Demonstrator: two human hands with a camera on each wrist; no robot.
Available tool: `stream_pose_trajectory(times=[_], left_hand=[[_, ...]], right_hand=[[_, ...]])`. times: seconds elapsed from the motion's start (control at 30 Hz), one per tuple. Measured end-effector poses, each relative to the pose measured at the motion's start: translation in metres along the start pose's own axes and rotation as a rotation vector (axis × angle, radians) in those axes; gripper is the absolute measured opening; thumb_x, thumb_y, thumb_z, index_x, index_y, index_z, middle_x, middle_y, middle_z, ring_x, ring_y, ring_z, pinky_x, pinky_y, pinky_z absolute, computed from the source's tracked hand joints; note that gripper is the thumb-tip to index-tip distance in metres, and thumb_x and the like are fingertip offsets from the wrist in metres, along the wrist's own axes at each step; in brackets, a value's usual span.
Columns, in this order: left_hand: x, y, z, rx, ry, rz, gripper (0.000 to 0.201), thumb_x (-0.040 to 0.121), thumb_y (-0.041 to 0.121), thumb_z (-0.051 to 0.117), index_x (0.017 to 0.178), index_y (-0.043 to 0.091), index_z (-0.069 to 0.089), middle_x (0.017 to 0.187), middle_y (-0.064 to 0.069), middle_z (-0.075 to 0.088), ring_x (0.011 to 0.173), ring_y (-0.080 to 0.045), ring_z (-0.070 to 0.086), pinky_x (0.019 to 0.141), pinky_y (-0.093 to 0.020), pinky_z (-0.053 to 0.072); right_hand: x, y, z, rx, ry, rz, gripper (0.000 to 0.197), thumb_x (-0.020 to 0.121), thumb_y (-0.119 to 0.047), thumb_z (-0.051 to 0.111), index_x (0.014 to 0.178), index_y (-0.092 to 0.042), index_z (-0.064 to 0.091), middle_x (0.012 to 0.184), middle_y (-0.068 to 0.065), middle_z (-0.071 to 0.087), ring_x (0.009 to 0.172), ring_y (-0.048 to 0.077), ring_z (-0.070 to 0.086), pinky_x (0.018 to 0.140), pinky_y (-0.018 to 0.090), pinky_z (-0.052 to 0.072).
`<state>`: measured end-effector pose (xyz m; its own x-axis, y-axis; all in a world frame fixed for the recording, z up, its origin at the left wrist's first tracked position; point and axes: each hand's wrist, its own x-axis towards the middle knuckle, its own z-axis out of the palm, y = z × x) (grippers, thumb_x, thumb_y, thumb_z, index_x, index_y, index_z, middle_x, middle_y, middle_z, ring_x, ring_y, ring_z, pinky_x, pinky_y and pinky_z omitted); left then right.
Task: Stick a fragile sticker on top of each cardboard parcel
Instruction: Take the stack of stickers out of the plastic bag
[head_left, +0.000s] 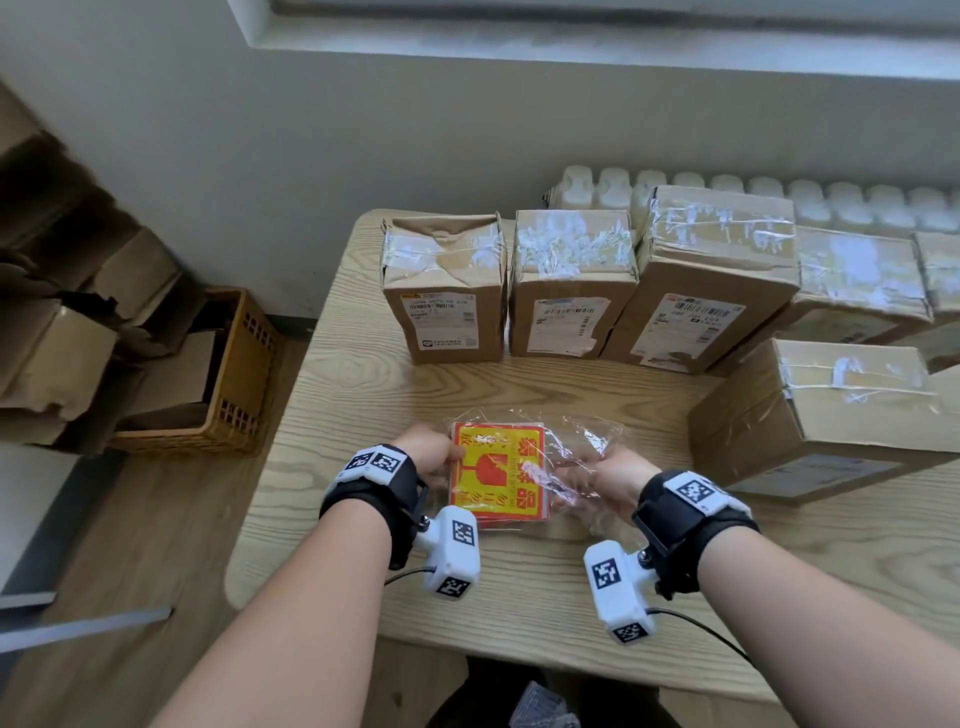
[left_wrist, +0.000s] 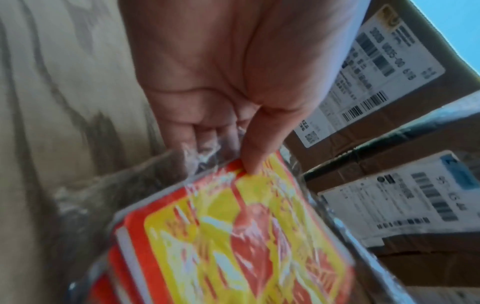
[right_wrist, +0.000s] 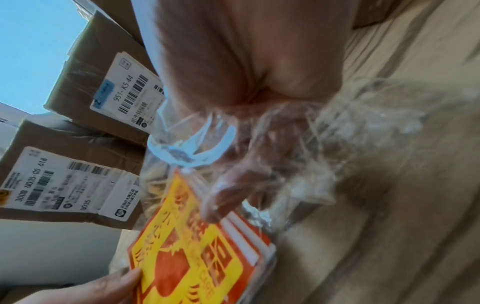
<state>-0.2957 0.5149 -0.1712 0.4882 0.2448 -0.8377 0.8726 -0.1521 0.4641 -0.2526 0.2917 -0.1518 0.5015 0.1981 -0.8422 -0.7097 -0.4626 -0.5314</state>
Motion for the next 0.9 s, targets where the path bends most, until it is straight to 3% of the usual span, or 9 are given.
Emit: stream_pose_trajectory(times=[0.07, 0.13, 0.27, 0.4, 0.53, 0.6, 0.67, 0.73, 0.9], left_hand=[[-0.004, 0.001, -0.001, -0.035, -0.046, 0.011, 0.016, 0.094, 0.005, 0.057, 0.110, 0.003, 0.056, 0.095, -0.015, 0.062, 0.073, -0.022, 0.061, 0.062, -0.033, 0.057], [-0.004, -0.001, -0.001, -0.034, -0.075, 0.029, 0.010, 0.093, 0.005, 0.058, 0.103, 0.008, 0.057, 0.095, -0.012, 0.064, 0.076, -0.021, 0.061, 0.065, -0.032, 0.057], [-0.011, 0.001, 0.000, -0.028, -0.104, 0.080, 0.025, 0.086, 0.009, 0.069, 0.109, 0.007, 0.061, 0.111, -0.017, 0.069, 0.104, -0.034, 0.066, 0.089, -0.047, 0.052], [-0.008, 0.002, 0.000, -0.032, -0.116, 0.100, 0.050, 0.081, 0.015, 0.075, 0.126, 0.007, 0.056, 0.115, -0.019, 0.068, 0.107, -0.034, 0.065, 0.071, -0.040, 0.056], [-0.012, 0.004, 0.001, -0.091, -0.114, 0.095, 0.026, 0.090, 0.007, 0.063, 0.115, 0.009, 0.056, 0.096, -0.014, 0.069, 0.081, -0.025, 0.065, 0.070, -0.034, 0.051], [-0.008, 0.001, 0.000, -0.074, -0.095, 0.093, 0.026, 0.091, 0.004, 0.061, 0.115, 0.011, 0.056, 0.093, -0.010, 0.069, 0.081, -0.025, 0.066, 0.076, -0.038, 0.055], [-0.008, 0.000, 0.000, -0.029, -0.069, 0.100, 0.030, 0.088, 0.004, 0.065, 0.117, 0.008, 0.059, 0.104, -0.015, 0.070, 0.097, -0.033, 0.068, 0.091, -0.047, 0.053], [-0.006, -0.001, 0.000, 0.004, -0.031, 0.111, 0.028, 0.087, 0.004, 0.065, 0.115, 0.005, 0.061, 0.107, -0.017, 0.070, 0.102, -0.034, 0.066, 0.095, -0.048, 0.051], [0.005, -0.002, -0.004, 0.185, 0.155, 0.100, 0.034, 0.087, 0.007, 0.065, 0.119, 0.001, 0.059, 0.117, -0.016, 0.065, 0.108, -0.032, 0.062, 0.095, -0.040, 0.050]], right_hand=[[-0.003, -0.003, 0.002, -0.034, -0.012, -0.004, 0.014, 0.085, -0.008, 0.070, 0.098, -0.003, 0.067, 0.082, 0.013, 0.073, 0.071, 0.025, 0.069, 0.079, 0.045, 0.058], [-0.003, -0.004, 0.004, -0.091, 0.014, -0.027, 0.018, 0.083, -0.015, 0.074, 0.093, -0.001, 0.066, 0.081, 0.013, 0.071, 0.072, 0.024, 0.067, 0.082, 0.048, 0.058], [-0.003, -0.008, 0.005, -0.110, 0.062, 0.004, 0.026, 0.083, -0.016, 0.074, 0.100, -0.002, 0.059, 0.075, 0.008, 0.068, 0.043, 0.010, 0.064, 0.044, 0.020, 0.051], [0.000, -0.007, 0.005, -0.049, 0.100, -0.006, 0.024, 0.092, -0.009, 0.062, 0.111, 0.002, 0.054, 0.076, 0.011, 0.064, 0.034, 0.007, 0.058, 0.033, 0.014, 0.040], [-0.003, -0.008, 0.003, -0.051, 0.141, -0.013, 0.012, 0.093, -0.004, 0.059, 0.083, 0.000, 0.054, 0.043, 0.002, 0.059, 0.027, 0.005, 0.051, 0.031, 0.015, 0.037], [-0.003, -0.007, 0.002, -0.088, 0.169, -0.028, 0.024, 0.094, -0.006, 0.058, 0.071, -0.003, 0.052, 0.050, 0.006, 0.057, 0.025, 0.005, 0.049, 0.031, 0.016, 0.037], [-0.001, -0.006, 0.003, -0.109, 0.185, -0.039, 0.024, 0.091, -0.007, 0.063, 0.069, -0.003, 0.053, 0.060, 0.010, 0.059, 0.032, 0.008, 0.055, 0.035, 0.019, 0.045], [0.002, -0.004, 0.004, -0.106, 0.203, -0.062, 0.020, 0.087, -0.009, 0.068, 0.072, -0.003, 0.057, 0.072, 0.014, 0.066, 0.056, 0.018, 0.068, 0.058, 0.030, 0.058], [0.005, -0.003, -0.001, -0.055, 0.306, -0.142, 0.008, 0.086, -0.011, 0.069, 0.079, -0.013, 0.066, 0.076, 0.005, 0.069, 0.079, 0.025, 0.068, 0.080, 0.039, 0.057]])
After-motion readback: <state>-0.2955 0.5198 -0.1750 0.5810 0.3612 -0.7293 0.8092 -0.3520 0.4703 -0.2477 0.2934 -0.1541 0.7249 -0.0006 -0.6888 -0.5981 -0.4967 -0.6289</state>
